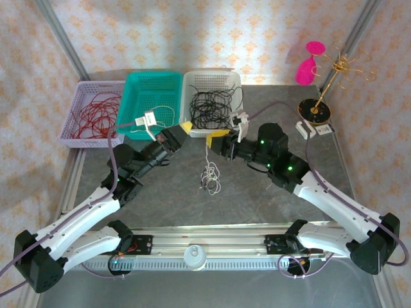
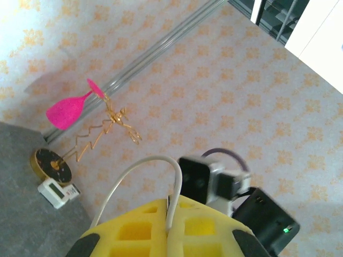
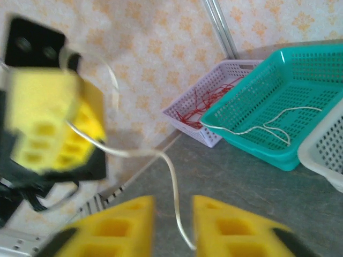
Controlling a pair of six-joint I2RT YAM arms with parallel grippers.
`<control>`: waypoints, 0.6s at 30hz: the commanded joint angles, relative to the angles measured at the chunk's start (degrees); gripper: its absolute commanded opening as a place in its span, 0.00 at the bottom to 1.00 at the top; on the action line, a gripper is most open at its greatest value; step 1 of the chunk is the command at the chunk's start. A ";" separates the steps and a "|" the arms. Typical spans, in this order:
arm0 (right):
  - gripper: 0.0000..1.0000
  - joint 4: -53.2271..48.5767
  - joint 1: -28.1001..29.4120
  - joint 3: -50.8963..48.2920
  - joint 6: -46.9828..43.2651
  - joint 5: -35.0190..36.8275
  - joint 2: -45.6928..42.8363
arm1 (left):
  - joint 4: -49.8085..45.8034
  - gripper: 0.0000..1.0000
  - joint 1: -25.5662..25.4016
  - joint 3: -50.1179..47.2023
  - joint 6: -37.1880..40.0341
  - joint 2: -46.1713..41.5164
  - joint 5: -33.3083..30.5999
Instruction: Untangle the cables
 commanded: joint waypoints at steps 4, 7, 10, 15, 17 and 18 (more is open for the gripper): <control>0.57 13.05 4.03 -8.55 -7.32 0.70 -0.51 | -5.62 0.00 -0.46 6.17 4.37 0.30 0.50; 0.59 20.27 4.69 -10.78 -8.98 2.83 3.01 | -7.19 0.00 -0.46 8.43 5.29 0.76 1.29; 0.59 27.68 5.01 -11.99 -8.47 4.77 8.45 | -10.01 0.00 -0.54 11.67 6.57 1.34 1.51; 0.53 35.14 6.14 -11.52 -8.40 7.53 20.01 | -13.61 0.00 -0.50 17.57 8.33 2.54 2.69; 0.49 35.79 6.83 -10.91 -8.93 7.92 24.26 | -16.03 0.00 -0.55 21.26 9.63 3.67 3.00; 0.47 36.27 7.03 -10.91 -8.81 8.44 26.70 | -17.64 0.00 -0.55 23.66 10.54 4.41 3.41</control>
